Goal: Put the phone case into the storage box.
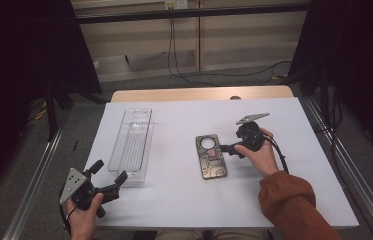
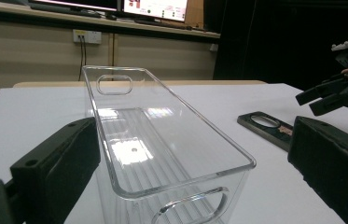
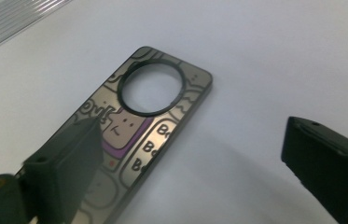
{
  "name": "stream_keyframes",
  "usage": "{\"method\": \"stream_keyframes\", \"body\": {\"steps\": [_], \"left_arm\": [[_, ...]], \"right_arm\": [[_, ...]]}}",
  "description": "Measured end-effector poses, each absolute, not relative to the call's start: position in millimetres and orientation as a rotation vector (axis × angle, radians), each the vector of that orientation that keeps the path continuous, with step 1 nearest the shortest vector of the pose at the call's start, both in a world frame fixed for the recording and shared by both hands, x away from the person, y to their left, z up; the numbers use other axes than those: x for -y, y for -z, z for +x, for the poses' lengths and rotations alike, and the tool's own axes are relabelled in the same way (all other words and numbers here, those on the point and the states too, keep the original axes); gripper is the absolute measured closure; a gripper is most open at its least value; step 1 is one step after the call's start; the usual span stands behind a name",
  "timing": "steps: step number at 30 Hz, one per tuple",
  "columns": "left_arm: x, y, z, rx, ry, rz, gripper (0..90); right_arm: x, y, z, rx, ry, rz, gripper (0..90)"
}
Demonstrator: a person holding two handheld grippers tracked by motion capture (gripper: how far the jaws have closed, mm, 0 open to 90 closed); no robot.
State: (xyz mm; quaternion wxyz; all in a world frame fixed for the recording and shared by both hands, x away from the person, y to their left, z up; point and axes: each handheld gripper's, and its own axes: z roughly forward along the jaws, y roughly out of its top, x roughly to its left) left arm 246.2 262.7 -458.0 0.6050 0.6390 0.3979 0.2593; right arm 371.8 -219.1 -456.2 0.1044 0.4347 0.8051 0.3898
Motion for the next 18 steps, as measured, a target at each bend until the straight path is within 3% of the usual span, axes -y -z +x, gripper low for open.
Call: {"method": "stream_keyframes", "body": {"steps": [18], "left_arm": [[-263, 458, 246, -0.92, -0.603, 1.483, 2.4]], "right_arm": [[185, 448, 363, -2.405, -1.055, 1.232, 5.2]]}}
